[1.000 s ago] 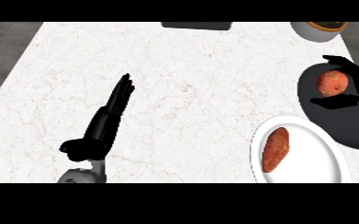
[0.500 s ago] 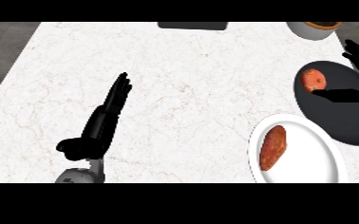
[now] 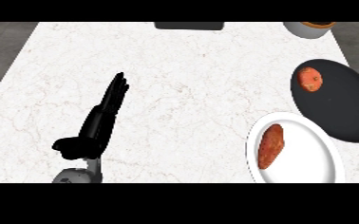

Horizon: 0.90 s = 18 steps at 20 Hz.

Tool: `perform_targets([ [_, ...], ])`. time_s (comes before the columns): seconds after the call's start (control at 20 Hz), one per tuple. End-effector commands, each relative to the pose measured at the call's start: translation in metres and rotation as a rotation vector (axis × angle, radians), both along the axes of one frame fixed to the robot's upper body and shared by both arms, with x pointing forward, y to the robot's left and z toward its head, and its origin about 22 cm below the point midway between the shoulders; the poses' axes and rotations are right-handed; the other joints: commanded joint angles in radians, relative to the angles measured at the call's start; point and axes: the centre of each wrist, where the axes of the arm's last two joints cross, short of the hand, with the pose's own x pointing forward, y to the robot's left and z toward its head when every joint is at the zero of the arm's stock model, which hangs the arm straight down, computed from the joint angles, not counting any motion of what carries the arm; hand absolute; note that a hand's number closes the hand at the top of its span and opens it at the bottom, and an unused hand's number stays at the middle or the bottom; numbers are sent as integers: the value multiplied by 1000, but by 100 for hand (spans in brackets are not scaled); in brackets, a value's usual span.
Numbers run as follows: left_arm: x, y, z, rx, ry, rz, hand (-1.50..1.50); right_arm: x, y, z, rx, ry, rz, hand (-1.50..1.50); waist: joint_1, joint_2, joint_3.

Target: Pick the squash from the plate and place it in the pan

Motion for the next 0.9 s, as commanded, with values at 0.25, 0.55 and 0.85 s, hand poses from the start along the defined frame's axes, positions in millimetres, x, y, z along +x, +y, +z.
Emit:
perform_targets([
  [0.25, -15, -11, -13, -13, 23, 6, 0, -55, -39, -3, 96, -35, 191, -150, -15, -4, 3],
  [0.55, -7, -1, -4, -9, 8, 20, 0, -64, -37, -14, 44, -63, 208, -150, -19, -6, 2],
  [0.85, -3, -13, -2, -21, 20, 15, 0, -80, -46, -14, 15, -21, 220, -150, -25, -5, 4],
])
